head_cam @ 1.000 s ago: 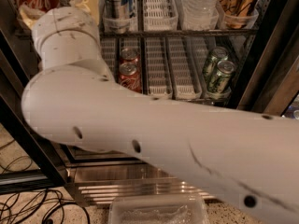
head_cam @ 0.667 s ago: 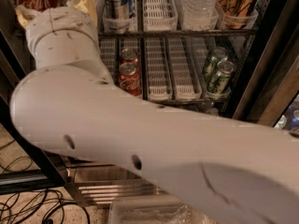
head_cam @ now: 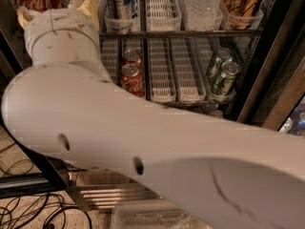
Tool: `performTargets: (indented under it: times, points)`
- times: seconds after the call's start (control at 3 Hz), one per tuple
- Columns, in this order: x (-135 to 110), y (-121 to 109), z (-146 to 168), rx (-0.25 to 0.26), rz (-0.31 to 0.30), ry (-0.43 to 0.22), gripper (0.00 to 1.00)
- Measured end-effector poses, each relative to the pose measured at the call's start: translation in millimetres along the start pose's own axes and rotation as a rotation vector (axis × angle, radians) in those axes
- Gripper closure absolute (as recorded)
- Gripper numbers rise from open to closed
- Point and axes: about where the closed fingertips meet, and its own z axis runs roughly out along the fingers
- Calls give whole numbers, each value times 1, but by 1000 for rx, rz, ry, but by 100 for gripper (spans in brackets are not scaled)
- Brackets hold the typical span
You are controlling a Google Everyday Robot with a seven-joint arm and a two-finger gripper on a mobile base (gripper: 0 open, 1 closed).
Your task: Pick 7up can from top shelf of fridge
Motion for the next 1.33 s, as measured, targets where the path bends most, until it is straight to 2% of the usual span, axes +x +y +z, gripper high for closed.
performTargets:
  times: [0.33, 1.33]
  points:
    - [14, -9, 18, 32, -5, 13, 30]
    - [24, -10, 57, 43, -31, -13, 33]
